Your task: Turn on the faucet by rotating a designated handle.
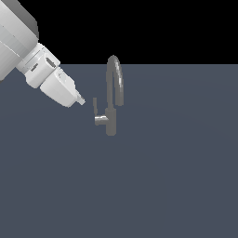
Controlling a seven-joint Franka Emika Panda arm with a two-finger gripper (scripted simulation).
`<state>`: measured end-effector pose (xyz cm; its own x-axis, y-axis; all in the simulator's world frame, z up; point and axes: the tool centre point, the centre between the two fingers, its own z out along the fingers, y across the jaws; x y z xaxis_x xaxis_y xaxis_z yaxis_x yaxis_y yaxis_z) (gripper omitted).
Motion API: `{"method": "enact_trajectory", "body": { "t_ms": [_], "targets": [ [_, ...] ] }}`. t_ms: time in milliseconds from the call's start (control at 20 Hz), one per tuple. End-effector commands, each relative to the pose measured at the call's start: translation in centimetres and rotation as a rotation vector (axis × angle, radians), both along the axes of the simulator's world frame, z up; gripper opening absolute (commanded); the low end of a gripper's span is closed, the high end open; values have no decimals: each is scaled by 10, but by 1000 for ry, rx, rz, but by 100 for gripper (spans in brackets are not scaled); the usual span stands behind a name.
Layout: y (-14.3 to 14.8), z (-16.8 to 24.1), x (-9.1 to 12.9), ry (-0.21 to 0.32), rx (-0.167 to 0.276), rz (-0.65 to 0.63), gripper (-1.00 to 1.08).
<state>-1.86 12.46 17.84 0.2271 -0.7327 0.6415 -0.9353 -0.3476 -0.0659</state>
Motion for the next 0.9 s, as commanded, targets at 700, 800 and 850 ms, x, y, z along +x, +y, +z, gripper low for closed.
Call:
{"method": "enact_trajectory", "body": {
  "t_ms": [700, 800, 850],
  "targets": [
    [-29, -21, 55, -106, -70, -196, -100],
    [-30, -21, 56, -109, -72, -200, -100],
    [-30, -21, 56, -109, -72, -201, -100]
  ]
}}
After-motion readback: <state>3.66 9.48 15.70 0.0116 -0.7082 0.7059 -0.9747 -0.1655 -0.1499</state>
